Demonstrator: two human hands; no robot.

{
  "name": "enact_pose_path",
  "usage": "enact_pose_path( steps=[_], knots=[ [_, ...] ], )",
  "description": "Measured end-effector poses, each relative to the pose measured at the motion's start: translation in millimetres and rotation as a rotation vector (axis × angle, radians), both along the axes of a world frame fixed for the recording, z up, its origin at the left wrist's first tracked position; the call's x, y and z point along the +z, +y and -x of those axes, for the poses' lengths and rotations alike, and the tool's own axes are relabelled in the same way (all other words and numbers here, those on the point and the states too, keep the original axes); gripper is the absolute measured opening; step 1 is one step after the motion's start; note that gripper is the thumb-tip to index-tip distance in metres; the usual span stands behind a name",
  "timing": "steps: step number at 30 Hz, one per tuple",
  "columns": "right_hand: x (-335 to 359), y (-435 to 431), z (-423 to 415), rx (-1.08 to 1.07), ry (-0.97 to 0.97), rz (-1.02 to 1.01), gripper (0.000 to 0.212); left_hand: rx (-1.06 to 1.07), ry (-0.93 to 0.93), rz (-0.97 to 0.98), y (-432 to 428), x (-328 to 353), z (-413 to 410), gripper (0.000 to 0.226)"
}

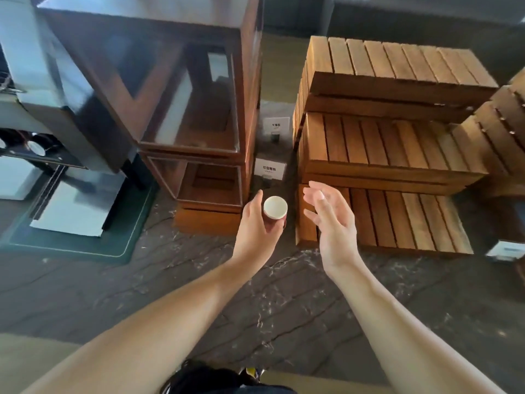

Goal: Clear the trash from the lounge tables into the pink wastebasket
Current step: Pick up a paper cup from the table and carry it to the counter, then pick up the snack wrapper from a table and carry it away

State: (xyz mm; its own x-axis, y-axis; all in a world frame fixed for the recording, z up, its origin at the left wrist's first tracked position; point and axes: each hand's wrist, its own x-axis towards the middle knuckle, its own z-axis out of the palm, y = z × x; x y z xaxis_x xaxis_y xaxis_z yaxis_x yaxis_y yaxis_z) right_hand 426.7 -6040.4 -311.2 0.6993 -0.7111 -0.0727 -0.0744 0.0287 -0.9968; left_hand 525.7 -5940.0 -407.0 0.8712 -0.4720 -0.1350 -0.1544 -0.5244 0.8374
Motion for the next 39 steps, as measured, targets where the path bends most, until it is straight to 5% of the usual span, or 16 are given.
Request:
enact_pose_path(
  steps=[6, 14, 27, 39],
  knots=[
    [10, 29, -22, 0.153, -0.087, 0.140, 0.049, 0.129, -0.046, 0.384, 75, 40, 15, 0.043],
    [24, 127, -68, 0.493, -0.180, 0.177, 0.047, 0.442, -0.165, 0.653, 200, 92, 4, 0.044],
    [62, 435, -74, 0.980, -0.262, 0.100, 0.055, 0.793, -0.338, 0.655, 539, 153, 86, 0.048],
    [89, 748, -25, 1.301, -0.372, -0.090, 0.049, 1.170, -0.567, 0.403, 807, 177, 226, 0.043]
  ],
)
